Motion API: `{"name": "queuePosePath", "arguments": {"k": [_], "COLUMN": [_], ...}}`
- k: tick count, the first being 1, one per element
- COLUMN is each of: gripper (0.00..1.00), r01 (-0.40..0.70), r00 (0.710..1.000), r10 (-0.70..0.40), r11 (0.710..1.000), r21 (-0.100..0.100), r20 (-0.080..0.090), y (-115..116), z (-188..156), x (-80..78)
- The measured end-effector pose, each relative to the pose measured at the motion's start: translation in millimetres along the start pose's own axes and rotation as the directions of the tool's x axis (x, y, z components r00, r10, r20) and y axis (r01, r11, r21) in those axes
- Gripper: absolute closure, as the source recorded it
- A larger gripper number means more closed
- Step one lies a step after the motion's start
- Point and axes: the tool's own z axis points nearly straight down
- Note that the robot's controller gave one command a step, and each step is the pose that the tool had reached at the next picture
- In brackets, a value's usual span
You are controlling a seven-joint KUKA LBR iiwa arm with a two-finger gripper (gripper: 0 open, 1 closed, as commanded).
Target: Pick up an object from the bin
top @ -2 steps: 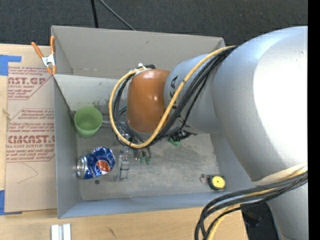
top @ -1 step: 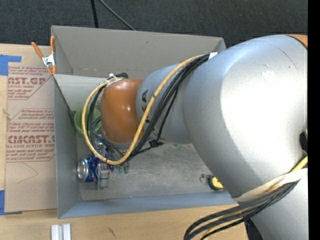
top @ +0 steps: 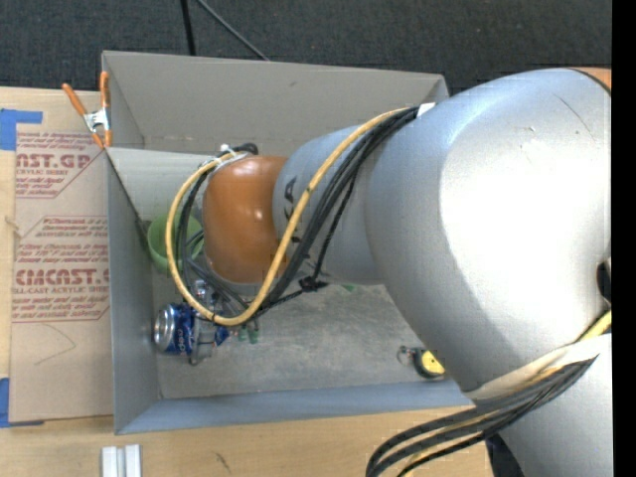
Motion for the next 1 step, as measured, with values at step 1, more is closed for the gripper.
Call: {"name": "queuePosePath", "arguments": {"k": [1], "gripper": [1.0], "r01": [-0.029], "r00": [1.0], "r10": [0.029], "r11": [1.0], "r21": [-0.002], "r20": [0.007], "y": [-20.2], "z": [-135.9], "x": [27.1]}}
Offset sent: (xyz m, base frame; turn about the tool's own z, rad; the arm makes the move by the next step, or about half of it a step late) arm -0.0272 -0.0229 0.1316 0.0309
